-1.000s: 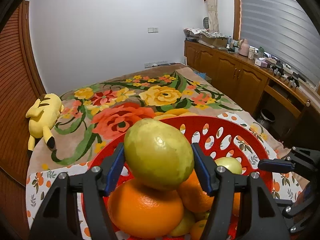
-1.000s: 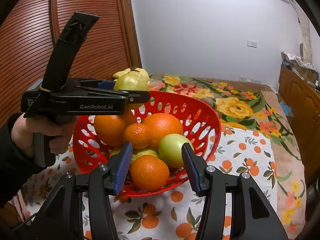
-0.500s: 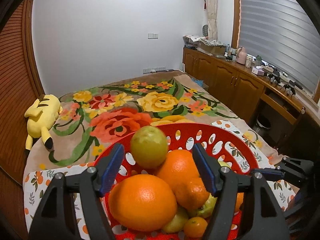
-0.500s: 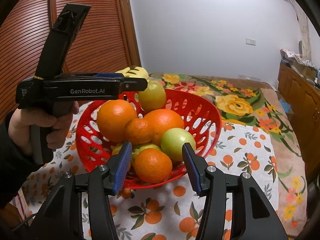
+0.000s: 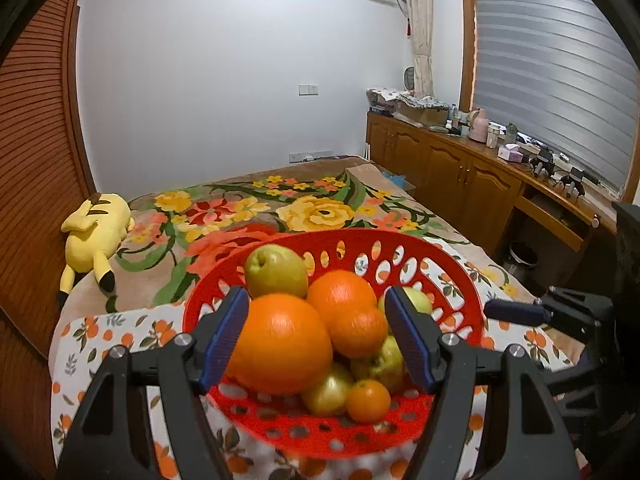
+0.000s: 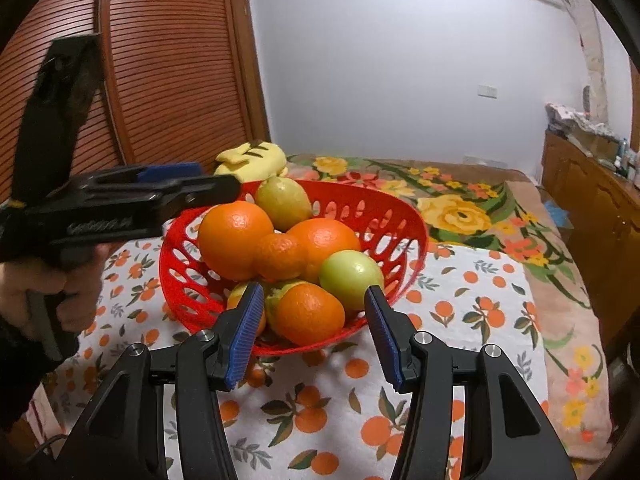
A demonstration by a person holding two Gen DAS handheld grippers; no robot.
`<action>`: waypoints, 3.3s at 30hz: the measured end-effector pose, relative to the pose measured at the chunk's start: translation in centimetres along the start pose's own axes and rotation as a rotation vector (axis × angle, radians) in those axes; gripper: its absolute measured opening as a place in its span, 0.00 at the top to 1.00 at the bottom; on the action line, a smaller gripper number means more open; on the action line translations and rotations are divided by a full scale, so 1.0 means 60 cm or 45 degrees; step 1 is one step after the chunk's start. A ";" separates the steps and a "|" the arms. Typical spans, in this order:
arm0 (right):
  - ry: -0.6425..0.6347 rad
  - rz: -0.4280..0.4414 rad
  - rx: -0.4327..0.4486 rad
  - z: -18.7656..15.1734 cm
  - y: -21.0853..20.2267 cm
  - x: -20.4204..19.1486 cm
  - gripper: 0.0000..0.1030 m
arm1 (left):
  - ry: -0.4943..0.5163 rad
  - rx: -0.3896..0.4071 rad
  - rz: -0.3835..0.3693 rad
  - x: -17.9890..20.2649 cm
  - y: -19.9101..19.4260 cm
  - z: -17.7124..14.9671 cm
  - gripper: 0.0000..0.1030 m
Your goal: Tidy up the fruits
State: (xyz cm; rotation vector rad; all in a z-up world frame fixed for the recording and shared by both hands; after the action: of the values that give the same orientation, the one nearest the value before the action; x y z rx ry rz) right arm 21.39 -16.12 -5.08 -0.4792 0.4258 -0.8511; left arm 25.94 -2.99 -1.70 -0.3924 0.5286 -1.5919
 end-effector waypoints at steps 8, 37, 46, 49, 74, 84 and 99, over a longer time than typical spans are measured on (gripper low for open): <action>0.043 -0.033 0.033 -0.018 -0.025 -0.011 0.48 | -0.023 0.032 0.033 0.002 -0.055 -0.044 0.31; 0.009 -0.166 0.247 0.002 -0.128 -0.085 0.15 | -0.092 0.131 0.169 -0.013 -0.196 -0.103 0.14; 0.016 -0.174 0.258 -0.005 -0.137 -0.096 0.14 | -0.124 0.151 0.169 -0.020 -0.219 -0.114 0.14; 0.019 -0.184 0.255 -0.008 -0.136 -0.098 0.14 | -0.129 0.153 0.179 -0.024 -0.225 -0.118 0.14; 0.036 -0.191 0.245 -0.020 -0.134 -0.095 0.14 | -0.140 0.134 0.193 -0.034 -0.229 -0.134 0.14; 0.036 -0.191 0.245 -0.020 -0.134 -0.095 0.14 | -0.139 0.139 0.185 -0.030 -0.235 -0.134 0.14; 0.037 -0.190 0.246 -0.021 -0.134 -0.095 0.14 | -0.137 0.146 0.186 -0.026 -0.242 -0.133 0.14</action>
State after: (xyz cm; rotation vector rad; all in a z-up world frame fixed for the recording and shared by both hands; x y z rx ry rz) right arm 12.49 -16.46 -0.67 -0.3228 0.3327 -1.0337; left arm 9.62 0.01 -0.21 -0.3430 0.3731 -1.4445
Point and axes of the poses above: each gripper's, at about its wrist camera, not at the fingertips, and y roughly the way its jaws point, x to its right, z to its top, the point moved 2 cm from there along y, roughly the way its jaws point, and after that the axes turned 10 degrees about z, right-handed, at the moved point
